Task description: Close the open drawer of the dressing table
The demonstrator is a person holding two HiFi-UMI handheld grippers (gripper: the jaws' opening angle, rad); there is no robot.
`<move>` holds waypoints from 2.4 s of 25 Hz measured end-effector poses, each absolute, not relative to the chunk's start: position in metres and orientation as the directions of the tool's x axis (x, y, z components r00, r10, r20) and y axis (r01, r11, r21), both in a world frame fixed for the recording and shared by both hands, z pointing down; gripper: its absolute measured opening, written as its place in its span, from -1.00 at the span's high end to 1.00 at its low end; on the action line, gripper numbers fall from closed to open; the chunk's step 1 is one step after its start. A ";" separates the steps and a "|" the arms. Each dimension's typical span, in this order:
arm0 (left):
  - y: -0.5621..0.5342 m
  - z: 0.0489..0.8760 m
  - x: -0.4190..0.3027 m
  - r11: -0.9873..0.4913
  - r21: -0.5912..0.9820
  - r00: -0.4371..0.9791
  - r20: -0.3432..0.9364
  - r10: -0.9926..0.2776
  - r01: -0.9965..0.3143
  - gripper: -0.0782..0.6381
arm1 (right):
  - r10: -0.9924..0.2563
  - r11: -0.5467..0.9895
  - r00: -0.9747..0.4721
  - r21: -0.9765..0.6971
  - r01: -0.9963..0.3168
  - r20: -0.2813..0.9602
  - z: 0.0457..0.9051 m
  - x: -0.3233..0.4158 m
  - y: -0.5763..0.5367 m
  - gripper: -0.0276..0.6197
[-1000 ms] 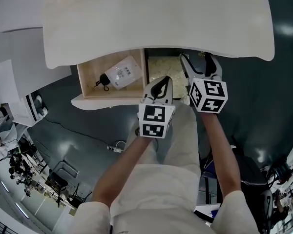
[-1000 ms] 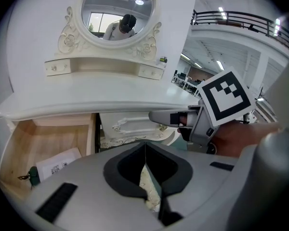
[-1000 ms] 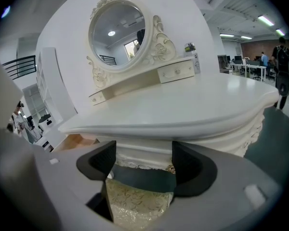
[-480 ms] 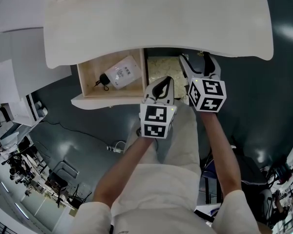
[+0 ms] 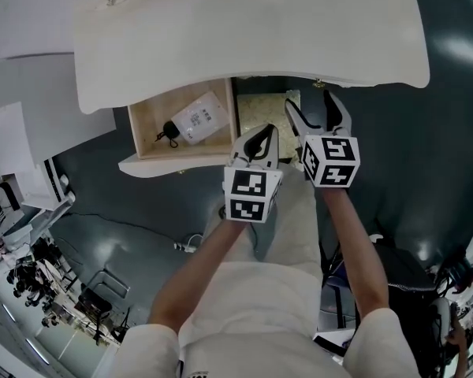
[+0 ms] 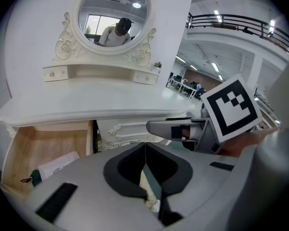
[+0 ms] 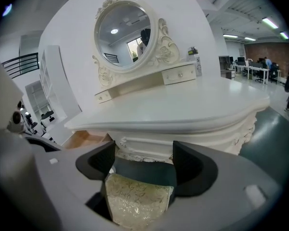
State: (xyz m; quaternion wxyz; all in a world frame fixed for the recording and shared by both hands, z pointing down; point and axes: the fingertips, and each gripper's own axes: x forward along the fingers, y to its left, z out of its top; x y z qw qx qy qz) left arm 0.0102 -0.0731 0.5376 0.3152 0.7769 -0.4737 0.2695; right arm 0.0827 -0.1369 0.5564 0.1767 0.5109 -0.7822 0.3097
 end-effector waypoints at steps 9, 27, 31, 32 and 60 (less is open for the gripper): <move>-0.061 0.509 0.003 -0.367 0.258 0.435 0.697 -0.569 -0.894 0.75 | -0.698 0.269 -0.371 -0.256 -0.929 0.612 0.520 0.086 -0.108 0.02; -0.028 0.430 -0.008 -0.467 0.301 0.541 0.633 -0.554 -0.831 0.75 | -0.760 0.280 -0.371 -0.246 -0.928 0.534 0.407 0.055 -0.056 0.52; -0.024 0.406 -0.008 -0.499 0.295 0.563 0.608 -0.560 -0.815 0.75 | -0.795 0.251 -0.342 -0.242 -0.937 0.501 0.380 0.058 -0.045 0.60; -0.024 0.400 -0.008 -0.506 0.295 0.569 0.600 -0.563 -0.811 0.75 | -0.803 0.251 -0.336 -0.232 -0.940 0.492 0.373 0.058 -0.042 0.63; 0.036 0.278 -0.029 -0.715 0.260 0.734 0.463 -0.498 -0.649 0.75 | -0.897 0.163 -0.223 -0.185 -0.969 0.381 0.266 0.024 0.038 0.71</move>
